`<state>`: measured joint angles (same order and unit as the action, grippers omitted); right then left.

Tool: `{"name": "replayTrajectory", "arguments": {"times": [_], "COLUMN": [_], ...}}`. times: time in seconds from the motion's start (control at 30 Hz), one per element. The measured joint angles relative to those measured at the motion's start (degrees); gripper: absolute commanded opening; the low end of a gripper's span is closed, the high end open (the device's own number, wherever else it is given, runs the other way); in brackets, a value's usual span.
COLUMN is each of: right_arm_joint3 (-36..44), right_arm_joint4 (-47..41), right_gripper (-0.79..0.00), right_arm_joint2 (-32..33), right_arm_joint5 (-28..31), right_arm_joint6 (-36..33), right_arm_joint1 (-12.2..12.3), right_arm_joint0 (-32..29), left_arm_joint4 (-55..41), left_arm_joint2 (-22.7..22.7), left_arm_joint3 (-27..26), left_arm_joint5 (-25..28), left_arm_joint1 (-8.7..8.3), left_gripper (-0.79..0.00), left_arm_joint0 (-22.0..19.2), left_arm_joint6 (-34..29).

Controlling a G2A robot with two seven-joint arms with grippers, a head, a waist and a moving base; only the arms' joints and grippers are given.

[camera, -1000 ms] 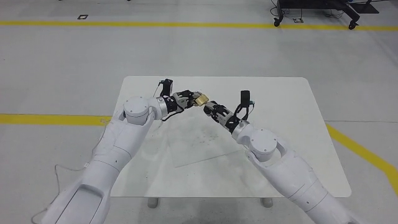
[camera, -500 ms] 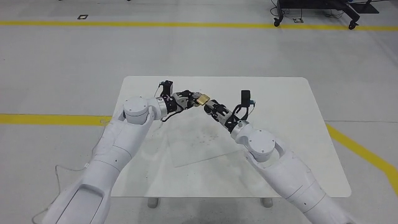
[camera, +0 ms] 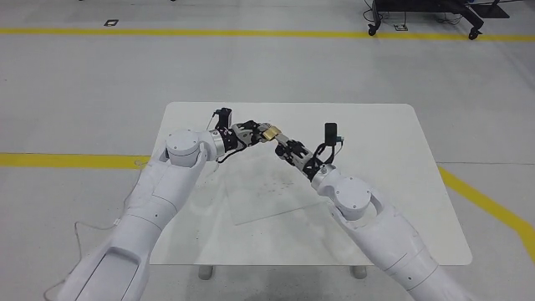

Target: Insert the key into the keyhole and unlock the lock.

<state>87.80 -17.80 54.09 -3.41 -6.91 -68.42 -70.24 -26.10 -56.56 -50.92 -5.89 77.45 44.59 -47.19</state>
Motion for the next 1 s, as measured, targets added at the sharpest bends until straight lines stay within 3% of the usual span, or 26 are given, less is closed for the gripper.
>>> {"name": "replayTrajectory", "arguments": {"times": [0.07, 0.17, 0.57, 0.6, 0.63, 0.67, 0.8, 0.9, 1.0], "right_arm_joint3": [0.19, 0.25, -1.66, -1.76, -1.83, -1.89, -2.24, -1.28, -1.27], "right_arm_joint4": [0.03, -0.04, -0.25, -0.14, -0.12, -0.21, 0.19, 7.76, 10.0], "right_gripper": [-0.579, -0.785, -0.785, -0.699, -0.406, 0.0, 0.0, 0.0, 0.0], "right_arm_joint2": [0.39, 1.0, 1.13, 1.12, 1.12, 1.14, 2.11, 1.55, 1.52], "right_arm_joint5": [0.26, 0.44, -0.82, -0.9, -0.93, -0.93, 0.38, 1.16, 1.12], "right_arm_joint6": [-0.45, -1.54, -3.13, -3.15, -3.2, -3.3, -2.85, 4.27, 5.65], "right_arm_joint1": [-0.02, -0.05, -1.08, -1.17, -1.25, -1.32, -1.44, -1.41, -1.41], "right_arm_joint0": [-0.37, -0.73, 1.04, 1.15, 1.2, 1.22, 0.95, 0.15, 0.16], "left_arm_joint4": [0.1, 0.29, 1.75, 1.78, 1.72, 1.59, 1.02, 0.49, -0.15], "left_arm_joint2": [-0.07, -0.18, 0.44, 0.45, 0.41, 0.32, -0.25, -0.92, -1.84], "left_arm_joint3": [-0.04, -0.12, -0.05, 0.01, 0.05, 0.09, 0.08, -0.26, -0.82], "left_arm_joint5": [0.07, 0.16, -0.36, -0.25, -0.15, -0.02, 0.79, 2.1, 3.73], "left_arm_joint1": [0.01, 0.02, 0.16, 0.19, 0.2, 0.22, 0.24, 0.2, 0.11], "left_gripper": [-0.785, -0.785, -0.785, -0.785, -0.785, -0.785, -0.785, -0.785, -0.785], "left_arm_joint0": [0.05, 0.12, -0.03, -0.06, -0.08, -0.1, -0.02, 0.24, 0.64], "left_arm_joint6": [0.17, 0.36, -1.25, -1.32, -1.36, -1.37, -1.01, -0.25, 0.65]}}
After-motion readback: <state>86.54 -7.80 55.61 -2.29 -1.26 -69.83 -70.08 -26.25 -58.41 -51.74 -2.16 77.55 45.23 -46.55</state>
